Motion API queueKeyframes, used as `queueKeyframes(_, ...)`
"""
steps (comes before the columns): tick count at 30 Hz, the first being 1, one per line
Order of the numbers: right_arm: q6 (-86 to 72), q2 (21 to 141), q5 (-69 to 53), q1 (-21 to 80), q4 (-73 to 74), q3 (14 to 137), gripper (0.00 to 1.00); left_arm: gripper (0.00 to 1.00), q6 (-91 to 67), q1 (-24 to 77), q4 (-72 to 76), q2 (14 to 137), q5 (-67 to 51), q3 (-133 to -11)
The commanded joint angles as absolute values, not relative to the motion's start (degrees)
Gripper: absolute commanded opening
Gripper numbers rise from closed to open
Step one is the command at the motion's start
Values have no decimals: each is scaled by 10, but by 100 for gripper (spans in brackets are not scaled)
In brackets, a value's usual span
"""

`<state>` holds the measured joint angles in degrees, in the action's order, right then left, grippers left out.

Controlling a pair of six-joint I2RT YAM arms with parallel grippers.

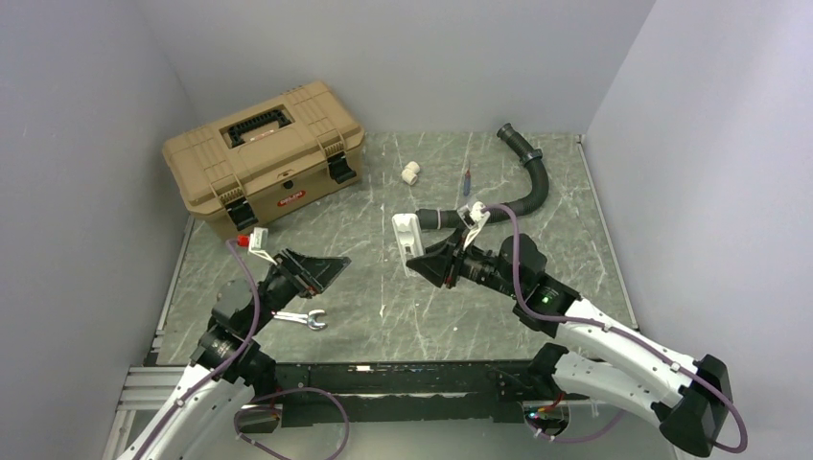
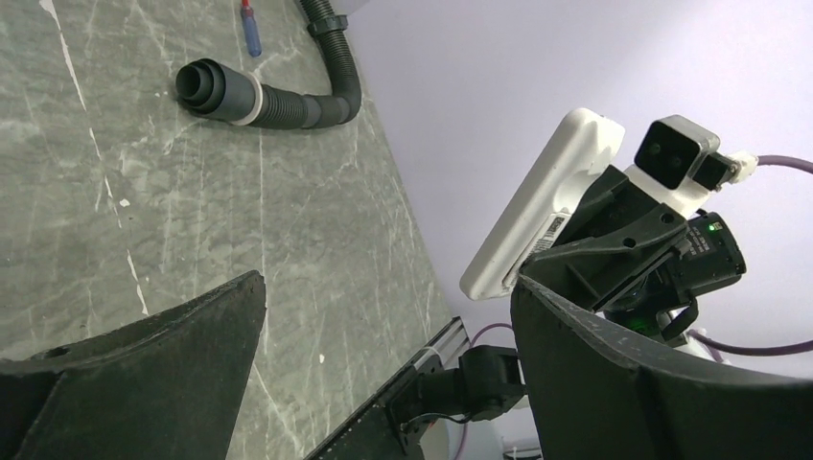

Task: Load the batteries into the remote control
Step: Place the remote control at the center of the board.

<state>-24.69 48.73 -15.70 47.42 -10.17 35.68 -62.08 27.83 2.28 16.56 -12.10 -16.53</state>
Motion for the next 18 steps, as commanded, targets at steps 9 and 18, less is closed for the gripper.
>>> queueKeyframes(9,-184,603,78,476,150,479,0,99,-595,279,-24,167,-94,-202)
queueKeyframes(18,-240,829,220,558,374,614,0,99,-563,278,-109,179,-71,-247)
